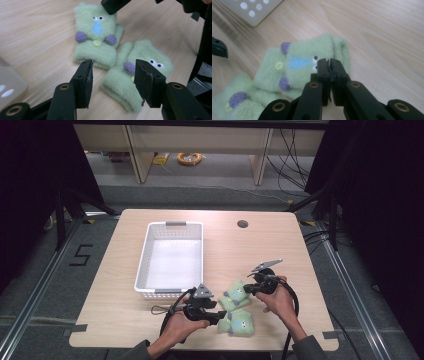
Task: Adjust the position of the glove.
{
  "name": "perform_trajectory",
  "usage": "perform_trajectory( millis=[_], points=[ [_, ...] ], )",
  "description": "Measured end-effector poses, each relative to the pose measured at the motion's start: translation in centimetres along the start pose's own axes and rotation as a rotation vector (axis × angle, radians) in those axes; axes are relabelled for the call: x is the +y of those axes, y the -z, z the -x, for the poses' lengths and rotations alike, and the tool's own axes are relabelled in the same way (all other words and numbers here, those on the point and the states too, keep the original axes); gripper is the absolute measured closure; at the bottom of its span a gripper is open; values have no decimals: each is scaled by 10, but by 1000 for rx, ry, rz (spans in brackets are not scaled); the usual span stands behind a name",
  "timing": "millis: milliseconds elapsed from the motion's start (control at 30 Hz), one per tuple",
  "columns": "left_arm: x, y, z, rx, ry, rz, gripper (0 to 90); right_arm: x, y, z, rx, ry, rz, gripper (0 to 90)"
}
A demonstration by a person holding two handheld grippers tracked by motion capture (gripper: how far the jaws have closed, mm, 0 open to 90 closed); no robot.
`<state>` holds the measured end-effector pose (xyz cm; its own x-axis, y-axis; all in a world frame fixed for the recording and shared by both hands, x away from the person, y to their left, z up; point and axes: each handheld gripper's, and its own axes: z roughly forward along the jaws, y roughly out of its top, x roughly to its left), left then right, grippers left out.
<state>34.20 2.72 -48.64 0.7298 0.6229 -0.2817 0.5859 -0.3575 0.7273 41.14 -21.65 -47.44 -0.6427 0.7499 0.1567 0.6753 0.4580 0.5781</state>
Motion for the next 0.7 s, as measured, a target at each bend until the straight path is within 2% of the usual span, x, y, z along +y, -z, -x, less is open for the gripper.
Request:
perform_trajectory(
  millis=[33, 100, 133, 167, 200, 267, 367, 433, 467, 500, 533, 567, 600, 667, 700],
  points=[
    [1, -2, 0, -1, 10, -5, 492, -3, 0, -1, 1, -14, 10, 871],
    [4, -6, -2, 6, -3, -21, 496, -7, 1, 0, -5, -2, 2, 868],
    [5, -9, -1, 10, 7, -18, 500, -8, 1, 1, -13, 8, 9, 867],
    [7, -10, -2, 13, -15, -35, 504, -9, 0, 1, -18, 12, 8, 863],
    [8, -13, -1, 15, -11, -36, 509, -11, -2, 1, -19, 8, 21, 858],
    [11, -17, -2, 24, -22, -60, 520, -12, 0, 1, -17, -4, -2, 839],
    [14, -26, -3, 39, 3, -53, 529, -13, 1, 1, -25, 1, 0, 822],
    [16, -31, -8, 50, -1, -71, 535, -13, 2, 1, -25, 4, -3, 807],
    [17, -32, -9, 56, -2, -86, 535, -14, 0, 2, -31, 11, 15, 797],
    [16, -36, -10, 56, 22, -79, 536, -13, 2, 2, -27, 5, 2, 785],
    [17, -36, -14, 53, 12, -105, 535, -12, 2, 3, -32, 2, 3, 766],
    [16, -38, -14, 59, 28, -95, 532, -12, 0, 4, -45, 11, 26, 751],
    [17, -39, -15, 57, 20, -105, 532, -10, 2, 5, -43, 24, 13, 748],
    [18, -40, -15, 64, 21, -105, 536, -9, 2, 6, -47, 9, -4, 728],
    [19, -41, -14, 74, 16, -101, 540, -9, 0, 8, -53, 28, -4, 708]
  ],
)
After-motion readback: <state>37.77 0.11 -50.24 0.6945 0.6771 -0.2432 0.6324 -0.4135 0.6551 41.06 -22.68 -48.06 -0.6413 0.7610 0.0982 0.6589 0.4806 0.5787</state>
